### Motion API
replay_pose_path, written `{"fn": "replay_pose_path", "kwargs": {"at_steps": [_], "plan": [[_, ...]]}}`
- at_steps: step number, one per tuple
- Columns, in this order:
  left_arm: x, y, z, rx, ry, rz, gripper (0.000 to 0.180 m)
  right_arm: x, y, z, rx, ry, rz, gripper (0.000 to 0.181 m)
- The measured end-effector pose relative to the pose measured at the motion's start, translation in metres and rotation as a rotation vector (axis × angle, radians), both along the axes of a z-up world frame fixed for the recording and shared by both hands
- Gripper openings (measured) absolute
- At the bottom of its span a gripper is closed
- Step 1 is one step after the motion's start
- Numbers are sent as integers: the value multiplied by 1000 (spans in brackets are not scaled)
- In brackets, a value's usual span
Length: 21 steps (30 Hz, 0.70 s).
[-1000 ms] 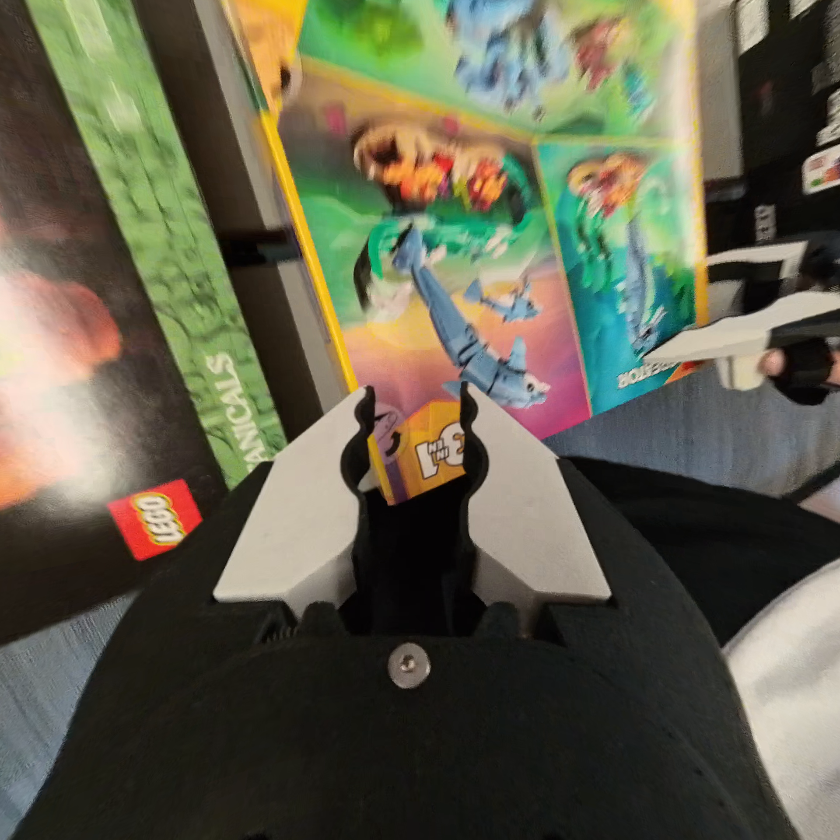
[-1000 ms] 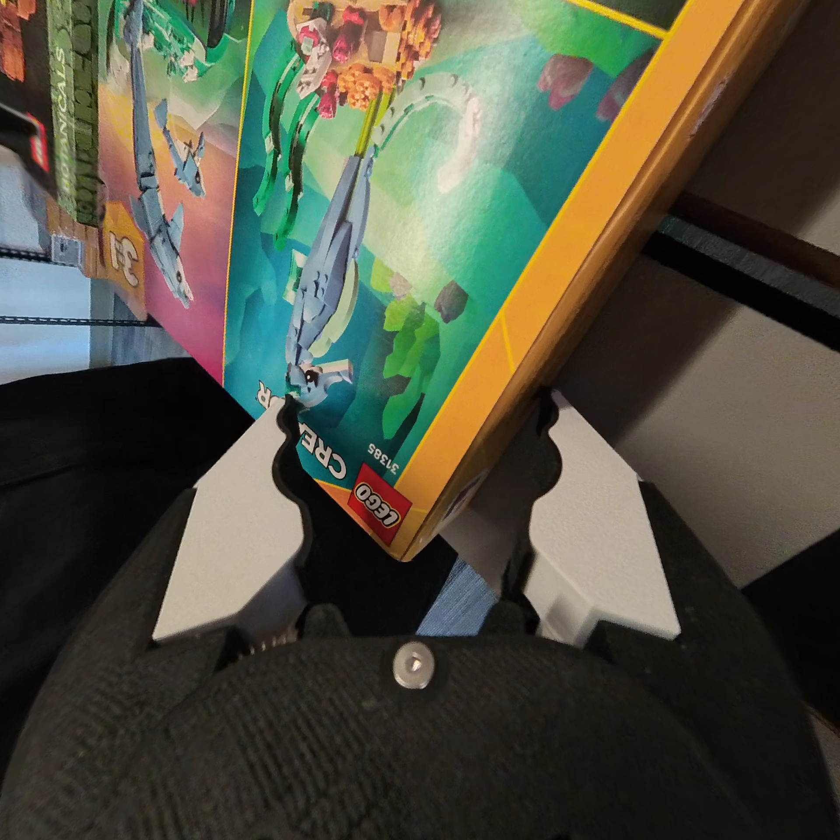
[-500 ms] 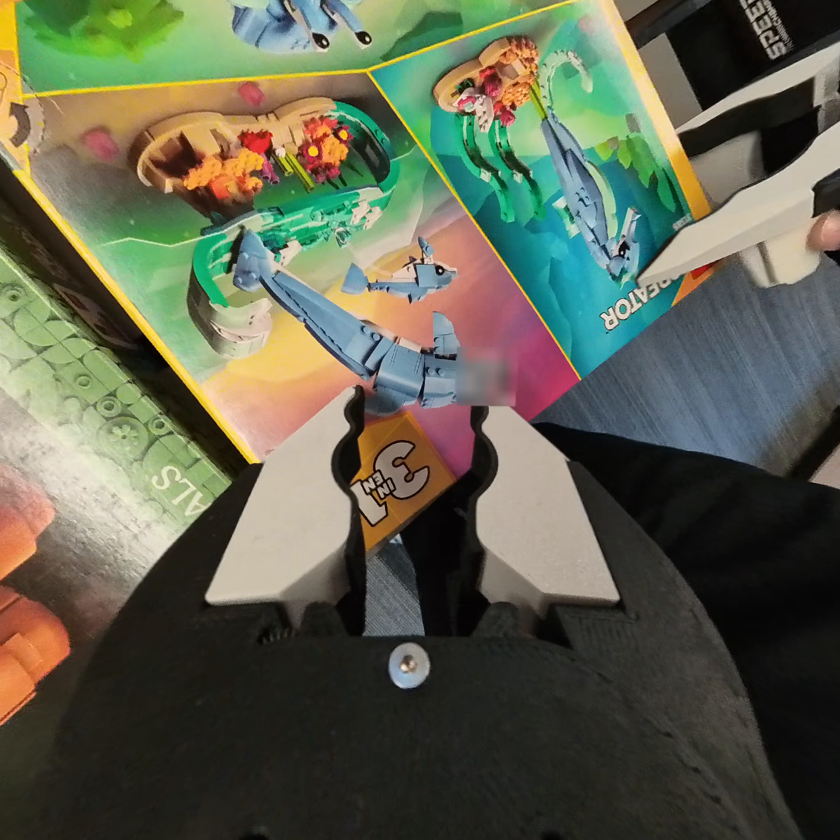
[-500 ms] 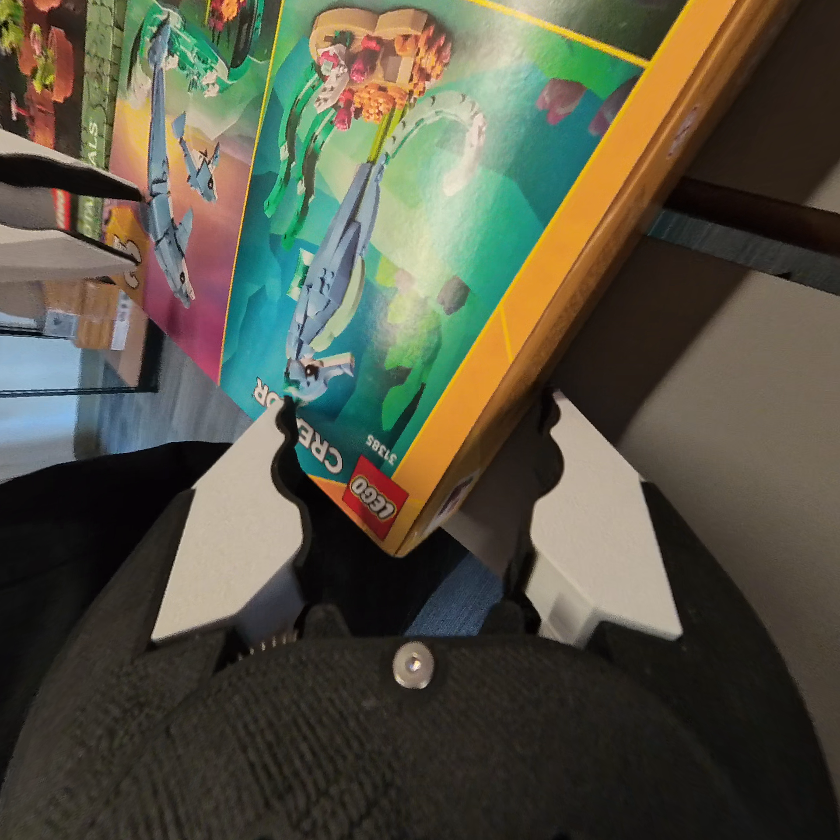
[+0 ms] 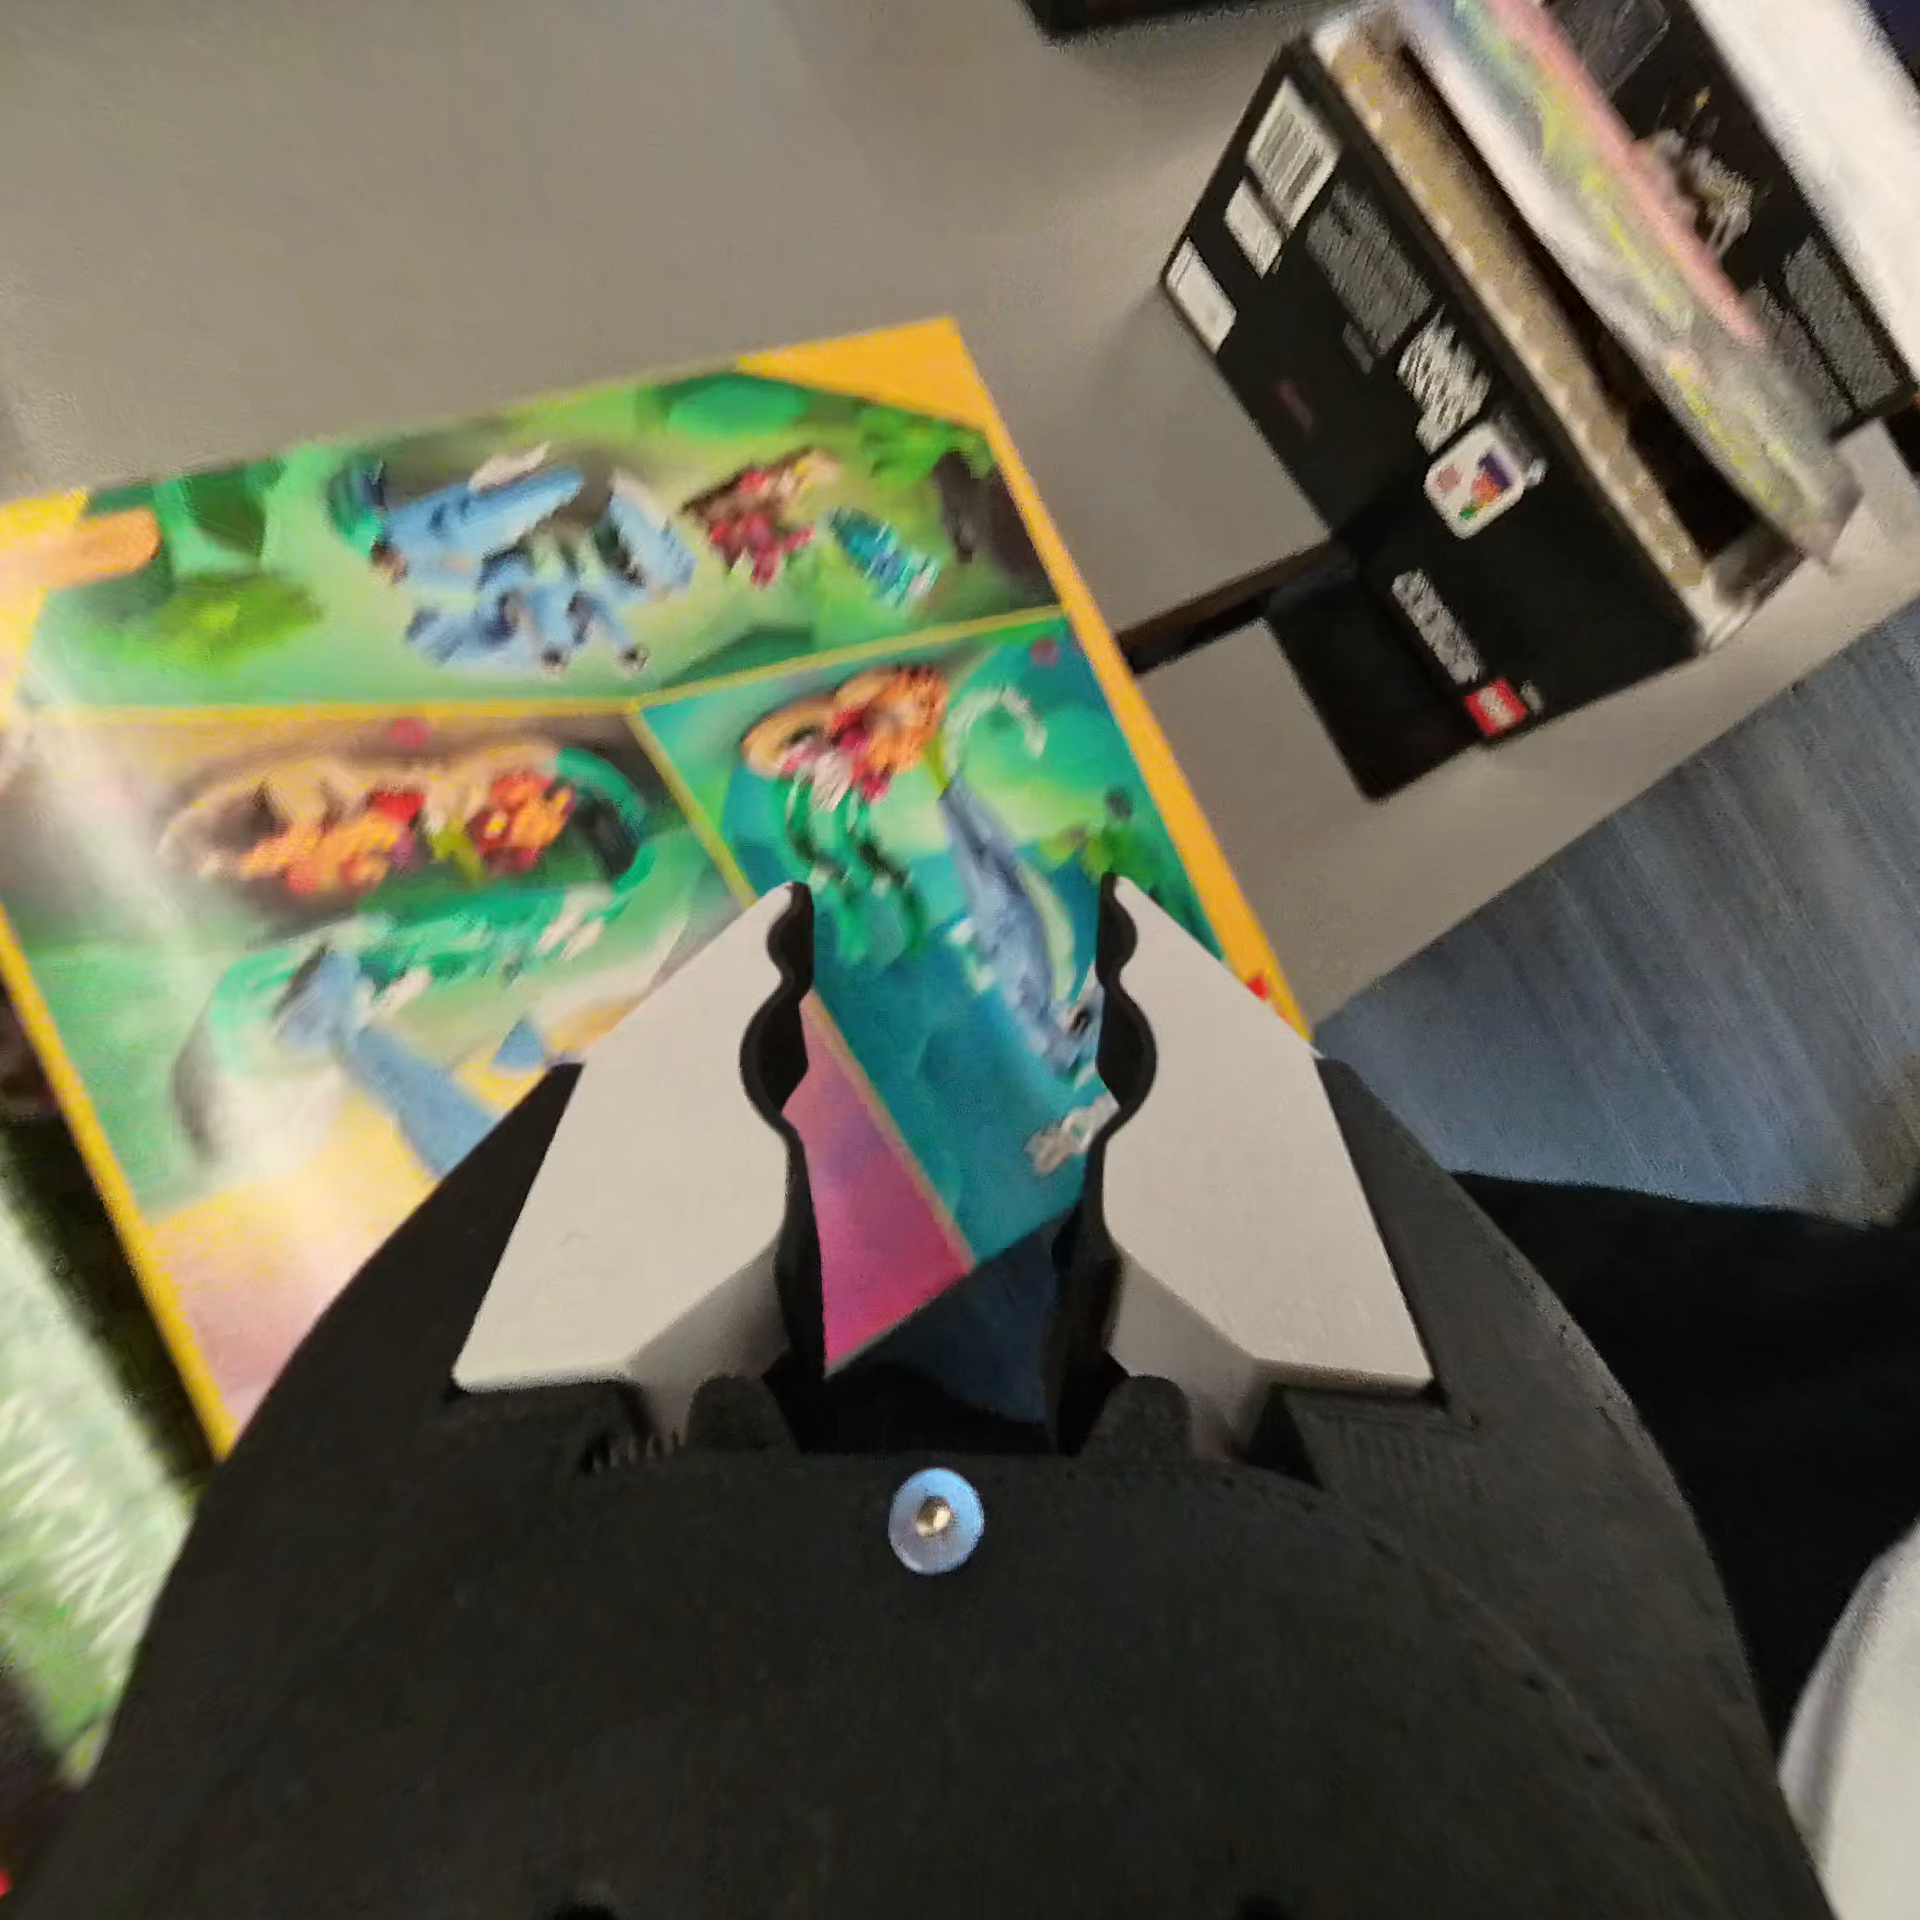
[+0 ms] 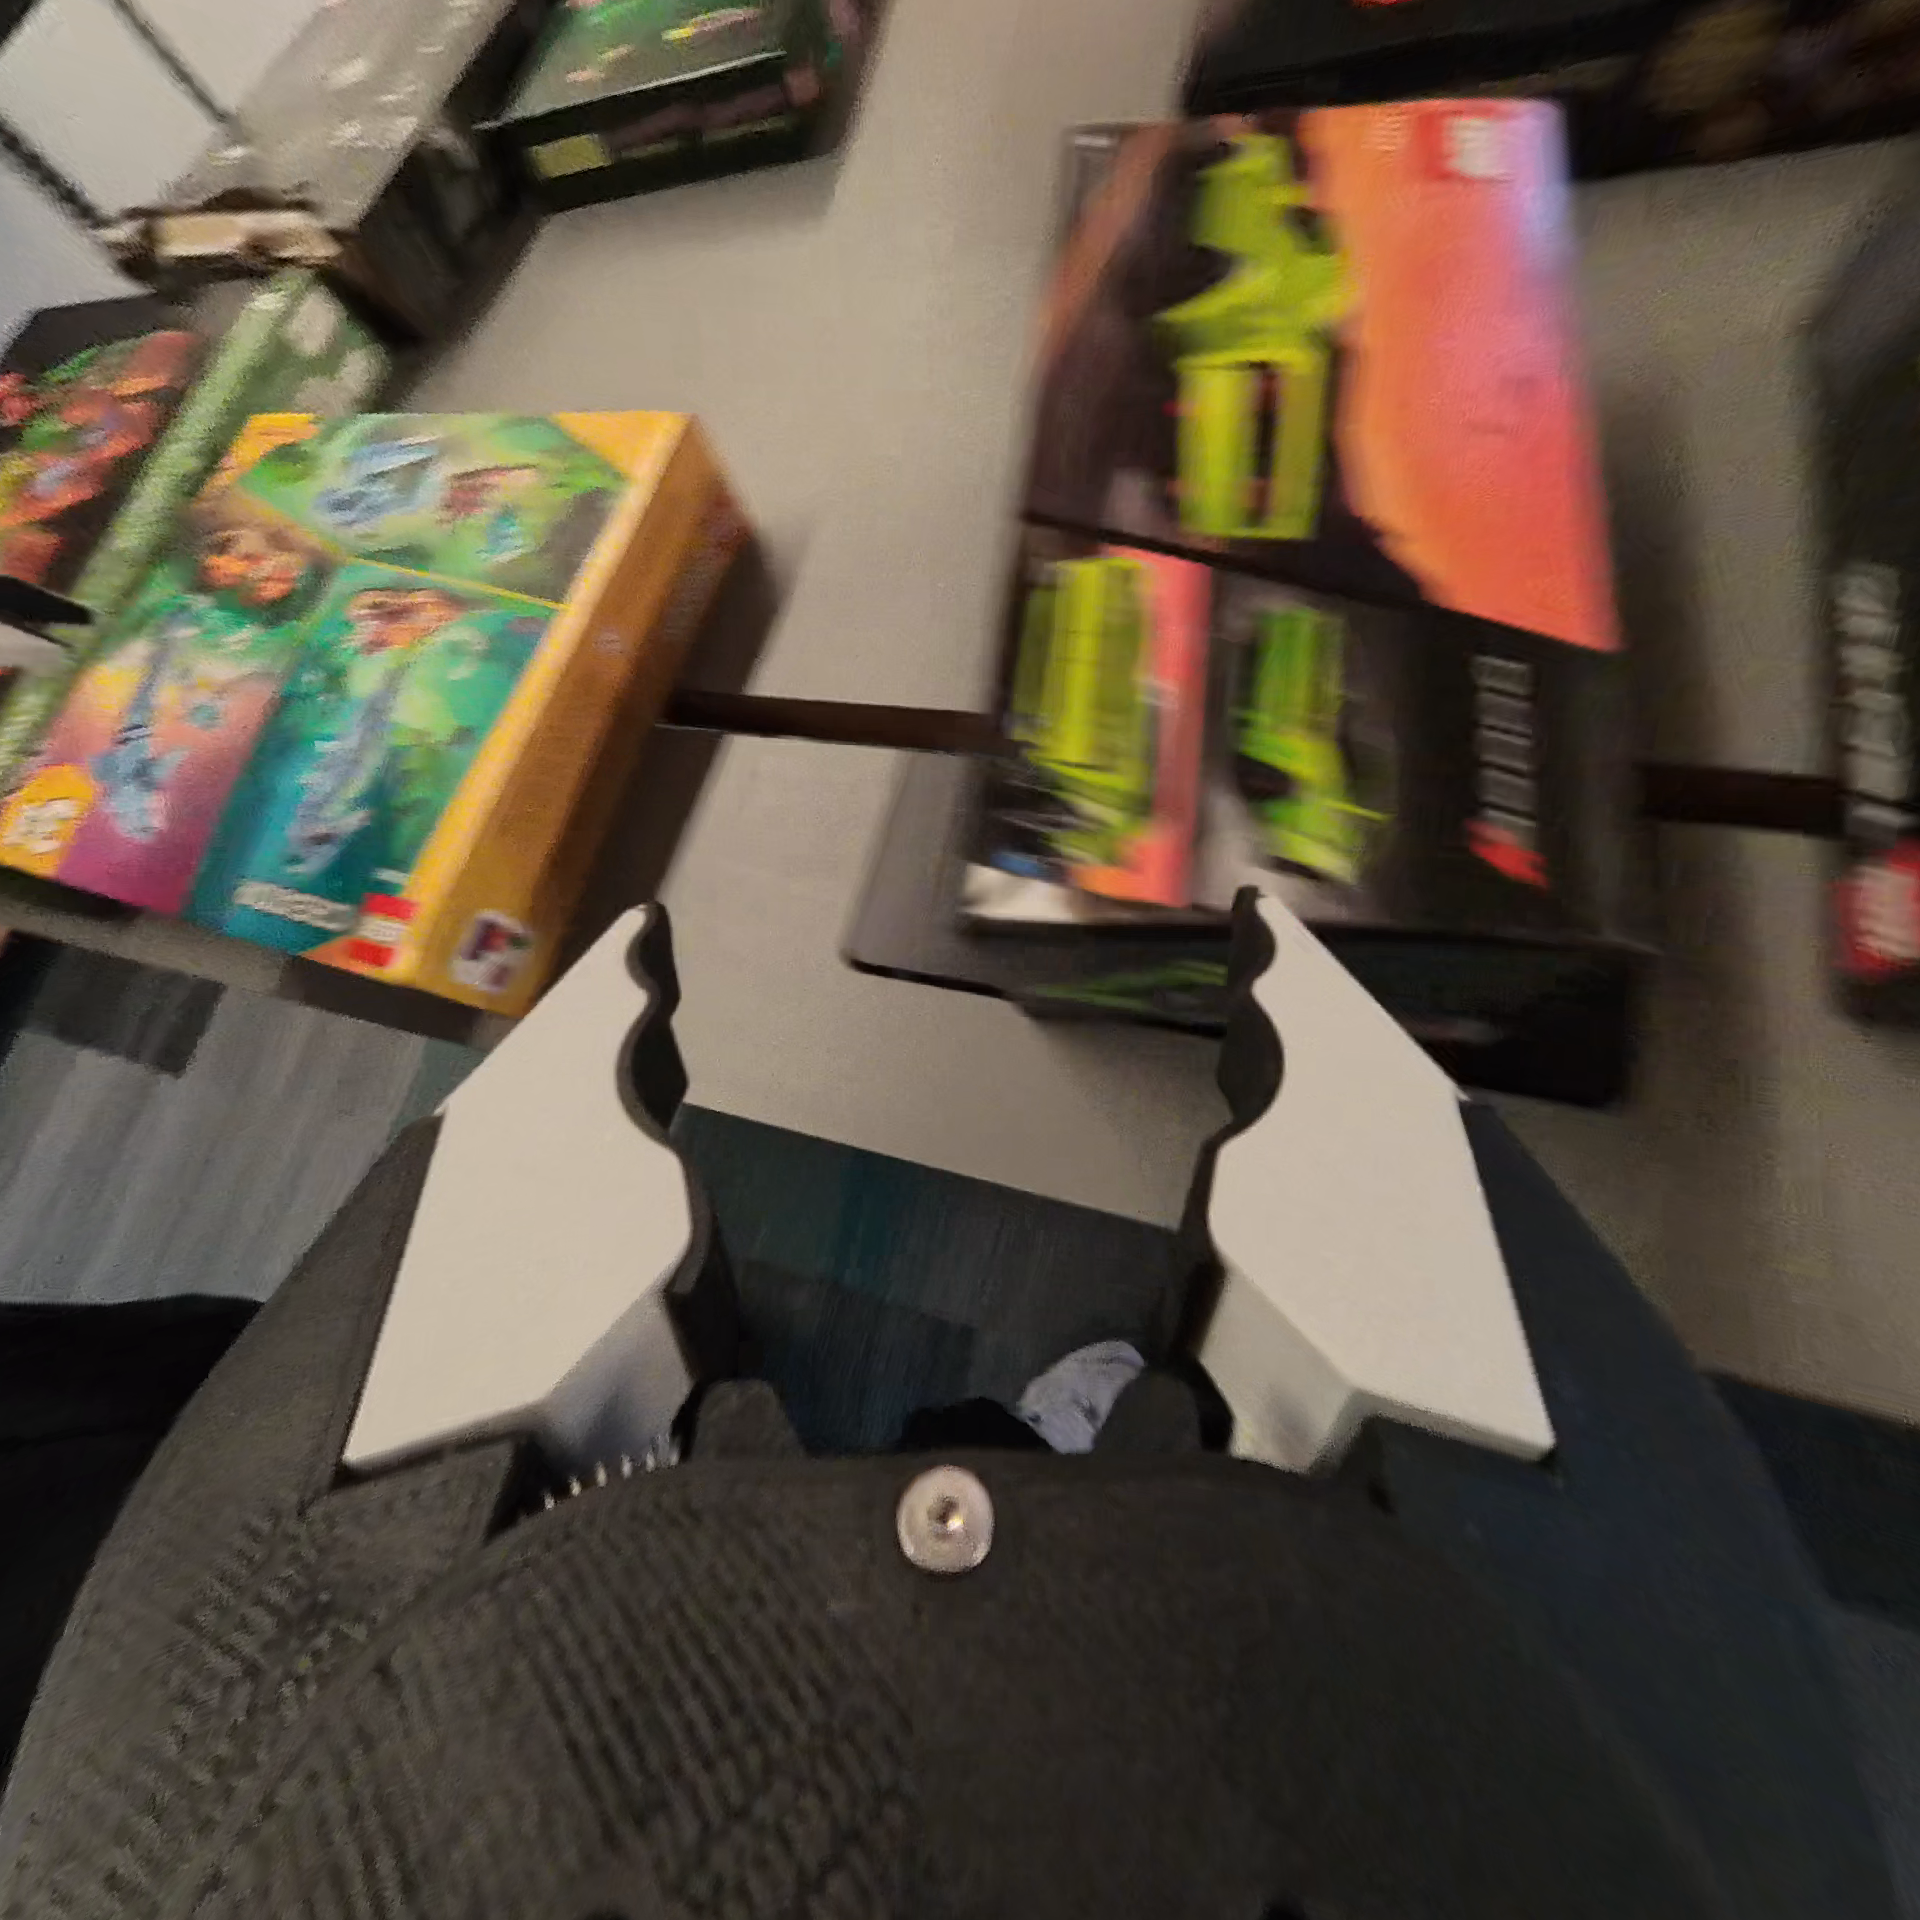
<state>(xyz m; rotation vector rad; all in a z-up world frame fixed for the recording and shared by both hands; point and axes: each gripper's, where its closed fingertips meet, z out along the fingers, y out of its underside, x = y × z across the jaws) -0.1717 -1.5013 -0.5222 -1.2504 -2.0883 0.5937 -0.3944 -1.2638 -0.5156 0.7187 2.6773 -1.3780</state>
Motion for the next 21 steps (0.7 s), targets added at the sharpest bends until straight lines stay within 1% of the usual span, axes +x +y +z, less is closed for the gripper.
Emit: {"fn": "replay_pose_path", "kwargs": {"at_steps": [1,2,4,6,10,13,14,16,19,21], "plan": [[-17,3,4,-9,8,14,53,-19,18,5,-19,-9,-19,100],[-35,7,8,-11,15,23,53,-38,31,17,-78,-17,-36,93],[-72,17,17,-4,31,26,53,-84,60,32,-117,-1,-111,89],[-106,28,28,-15,45,4,53,-130,87,27,-60,20,-162,98],[-160,51,43,-54,48,-66,52,-222,122,-6,91,53,-229,113],[-192,71,41,-39,33,-136,54,-282,124,-12,100,67,-289,119],[-202,75,40,-34,30,-151,54,-296,122,-18,109,46,-302,122],[-217,76,40,-1,32,-139,55,-309,116,-33,118,-70,-301,122],[-237,75,52,118,107,-93,59,-320,110,-42,122,-140,-312,120],[-238,72,52,198,107,-4,60,-311,105,-50,140,-233,-279,114]]}}
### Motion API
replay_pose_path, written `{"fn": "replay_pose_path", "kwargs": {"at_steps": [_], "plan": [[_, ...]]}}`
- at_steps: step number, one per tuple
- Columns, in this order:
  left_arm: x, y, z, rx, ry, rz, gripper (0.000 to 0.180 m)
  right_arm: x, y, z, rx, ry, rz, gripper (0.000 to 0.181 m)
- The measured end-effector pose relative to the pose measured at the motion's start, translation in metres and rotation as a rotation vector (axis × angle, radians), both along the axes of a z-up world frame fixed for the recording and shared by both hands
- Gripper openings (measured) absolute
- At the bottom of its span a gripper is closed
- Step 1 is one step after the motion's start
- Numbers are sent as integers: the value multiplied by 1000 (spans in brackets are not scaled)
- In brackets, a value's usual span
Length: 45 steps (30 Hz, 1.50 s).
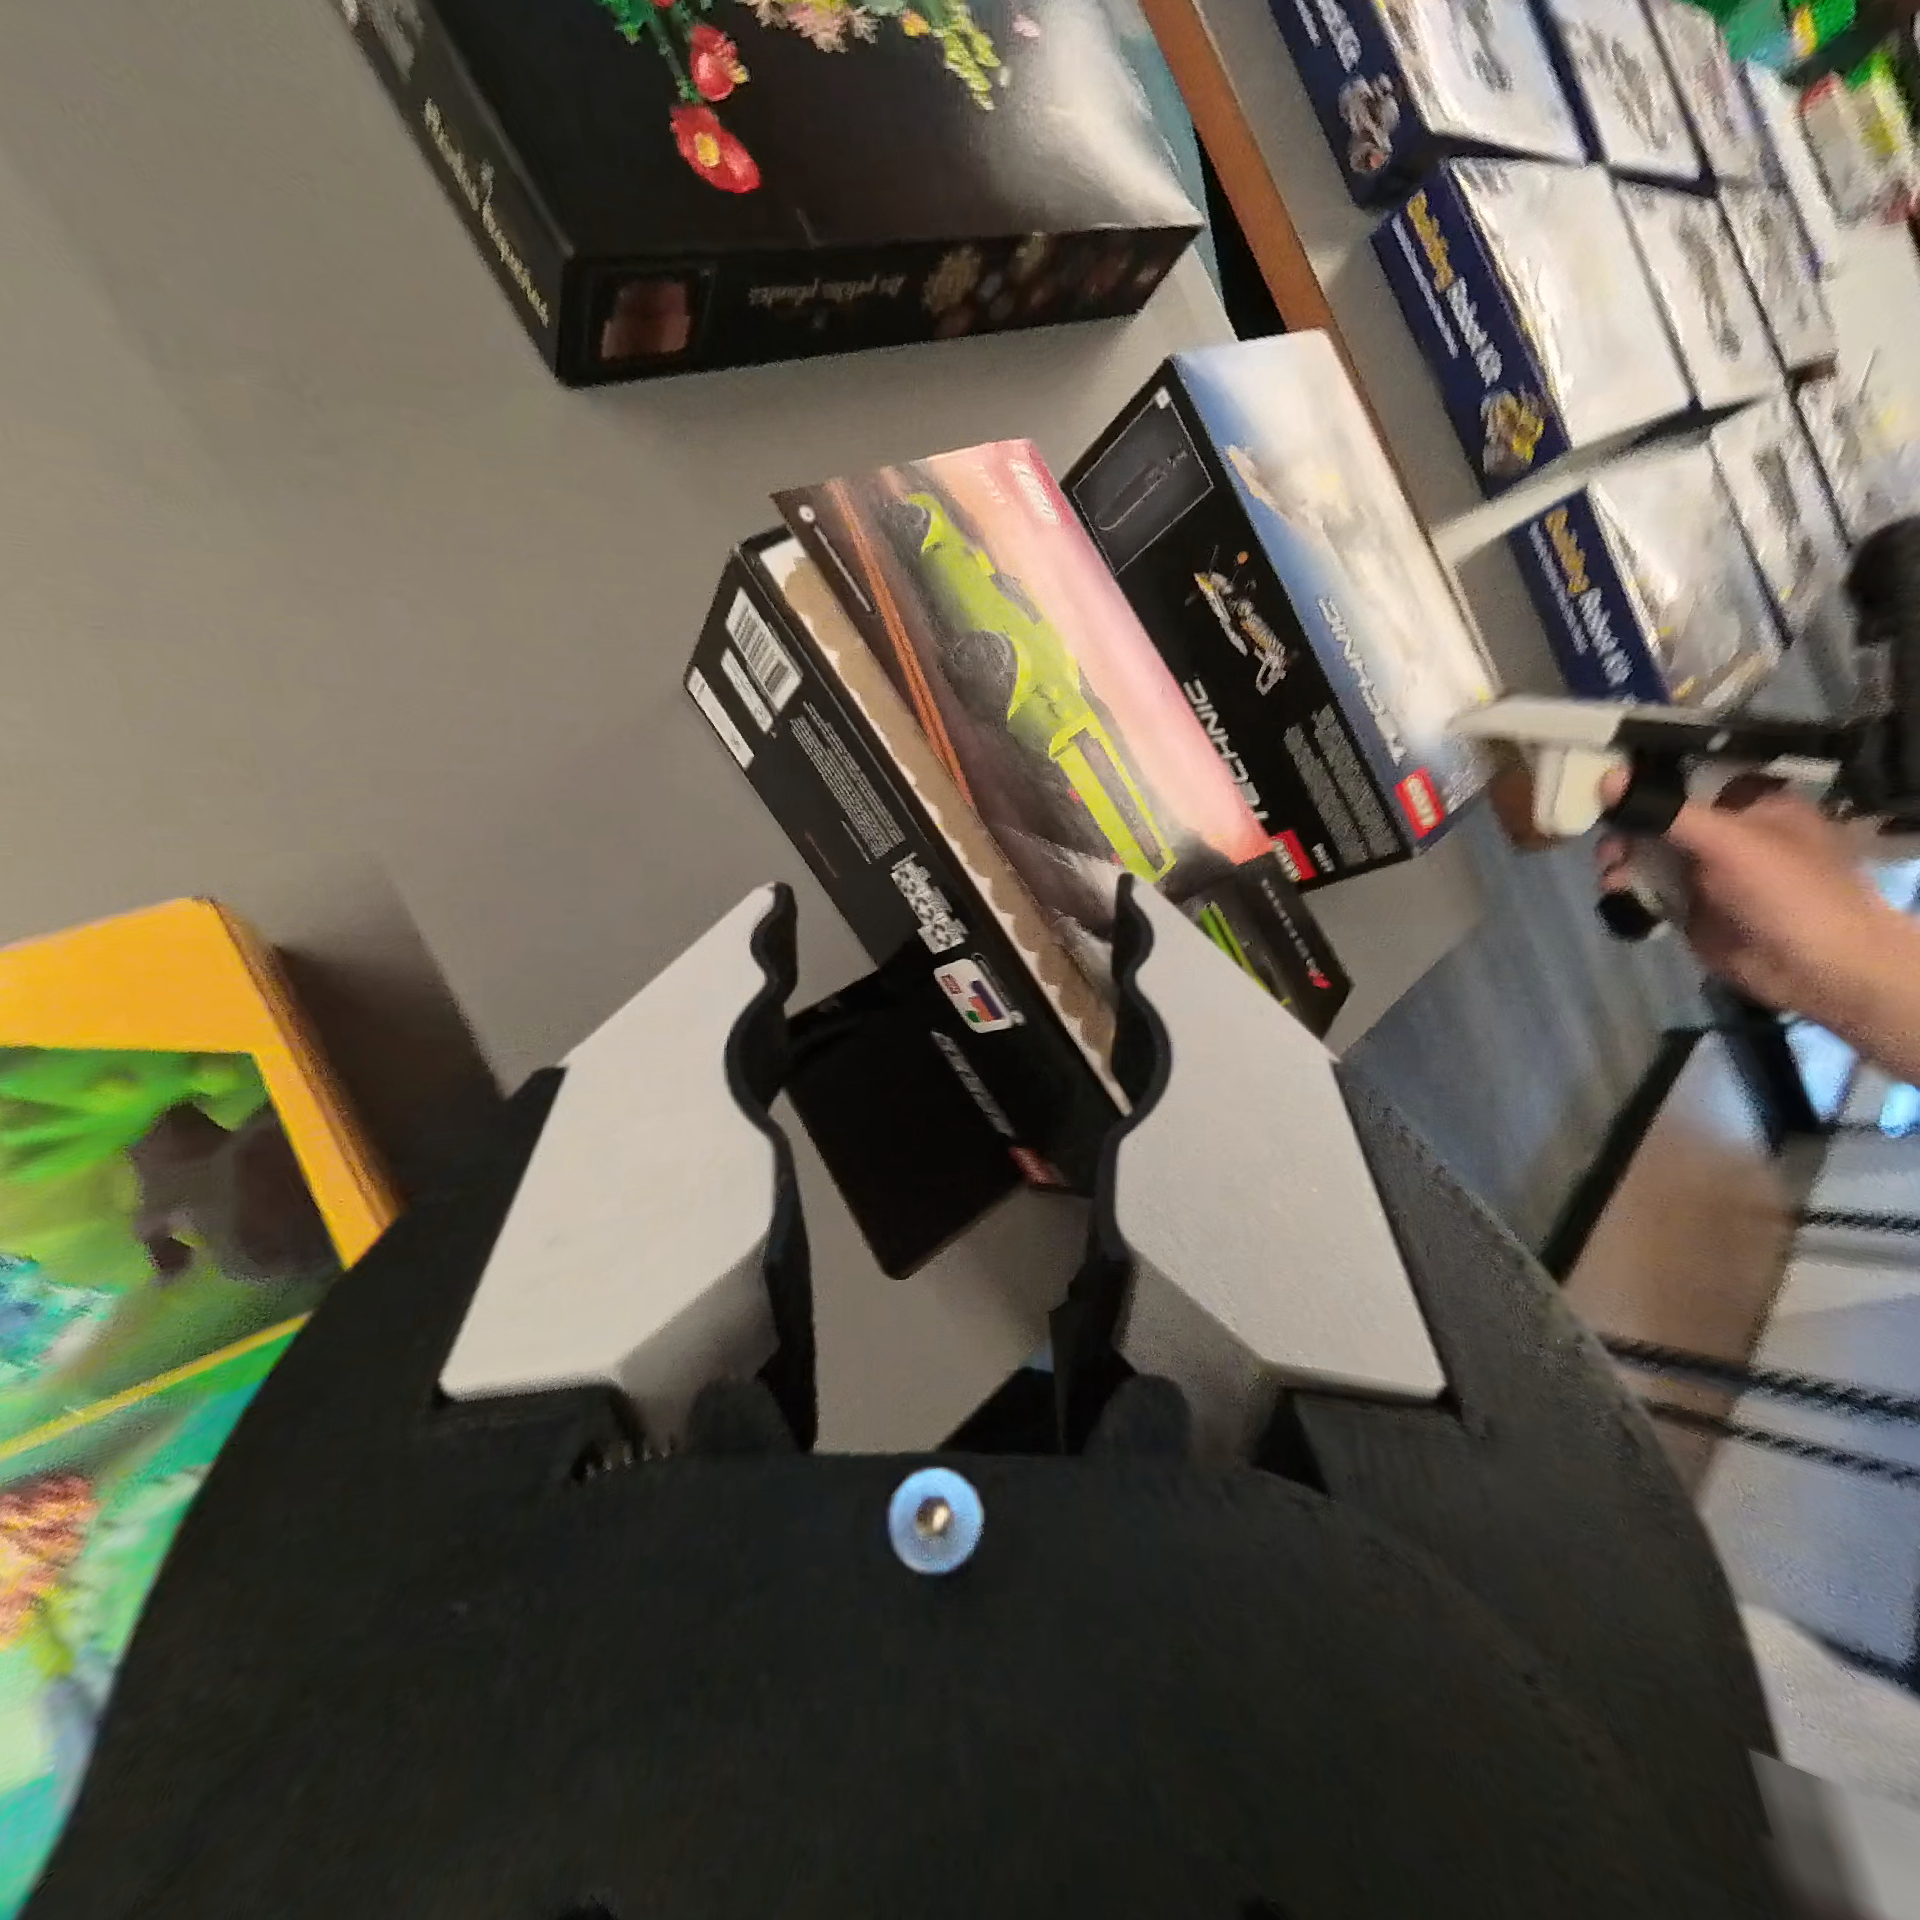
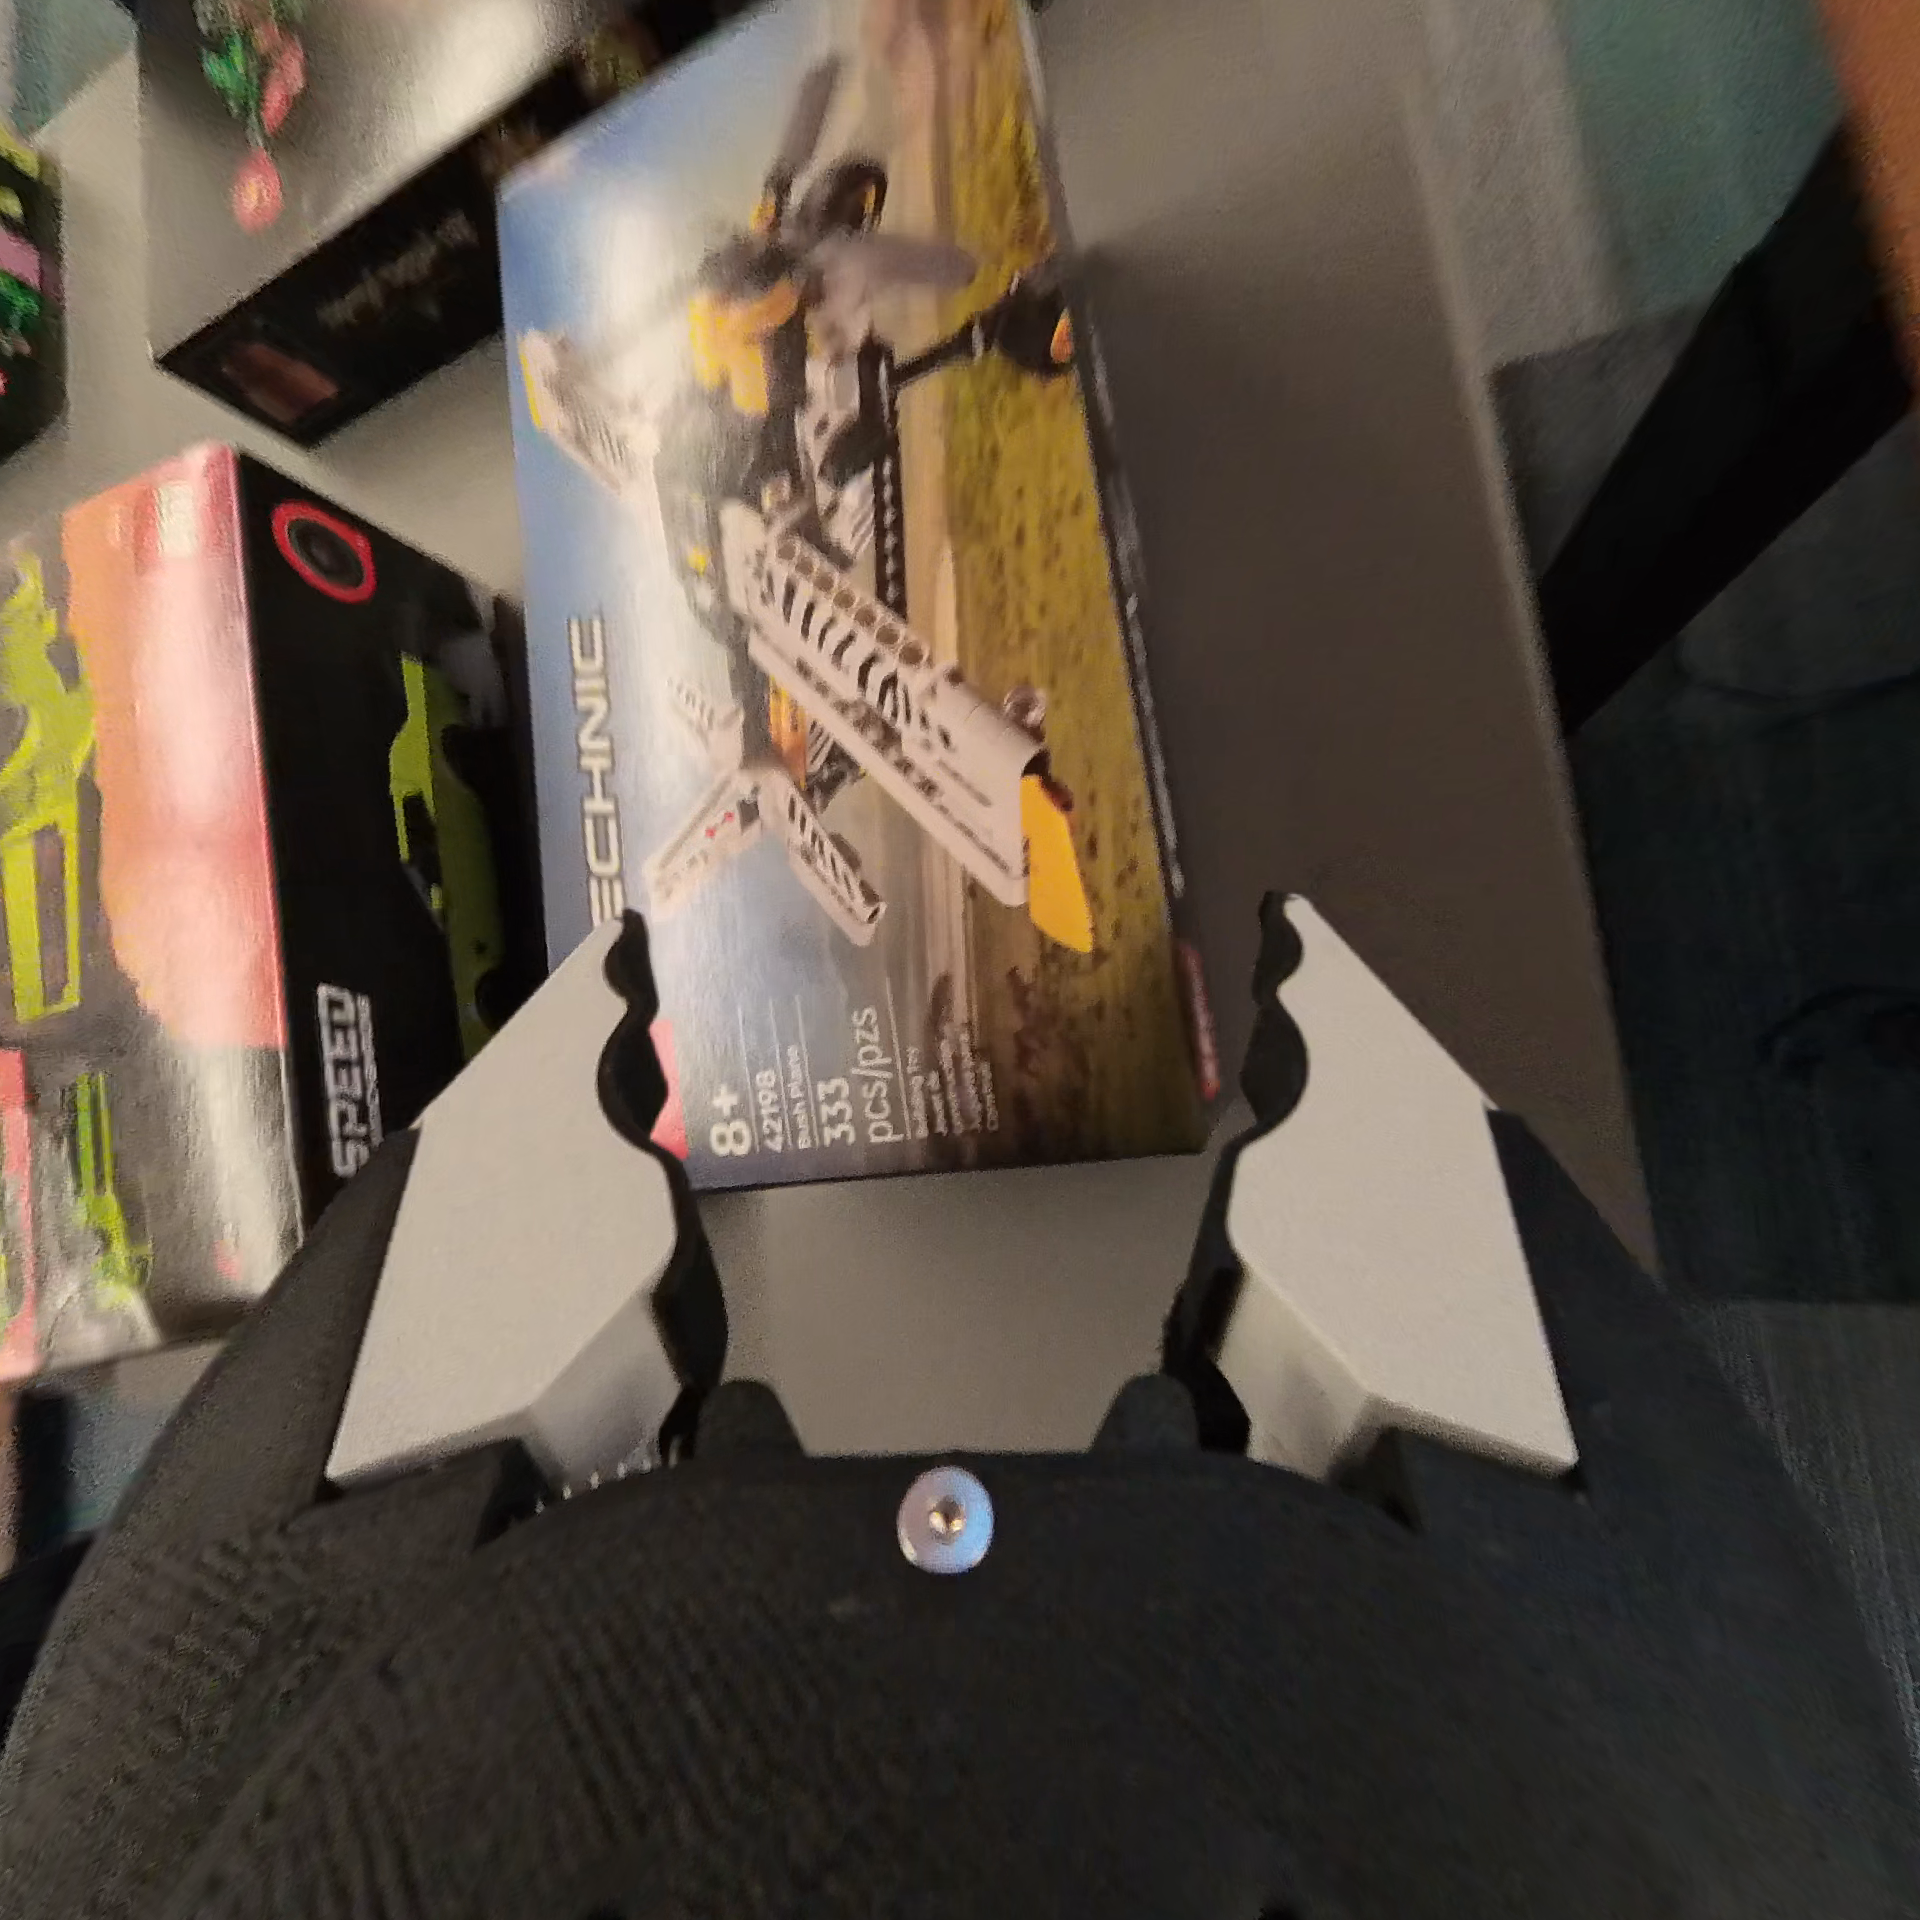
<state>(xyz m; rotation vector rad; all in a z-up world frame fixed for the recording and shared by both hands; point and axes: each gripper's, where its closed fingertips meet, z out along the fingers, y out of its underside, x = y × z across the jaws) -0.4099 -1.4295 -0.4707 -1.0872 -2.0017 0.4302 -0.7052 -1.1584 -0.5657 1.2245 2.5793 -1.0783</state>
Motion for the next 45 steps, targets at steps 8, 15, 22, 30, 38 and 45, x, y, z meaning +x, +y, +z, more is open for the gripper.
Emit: {"fn": "replay_pose_path", "kwargs": {"at_steps": [8,15,22,30,38,45], "plan": [[-23,44,-52,223,30,21,81,12,-14,8,131,197,95,114],[-39,59,-83,375,45,130,91,136,-144,56,-191,275,511,99],[-31,75,-97,384,-36,97,61,172,-160,-1,-123,-177,501,98],[-13,115,-104,348,-113,111,39,194,-155,-15,-5,-104,715,91],[6,92,-54,227,66,86,43,174,-125,17,-46,-3,617,110],[-7,-13,-54,-18,5,-84,67,213,-49,16,-107,-1,586,124]]}}
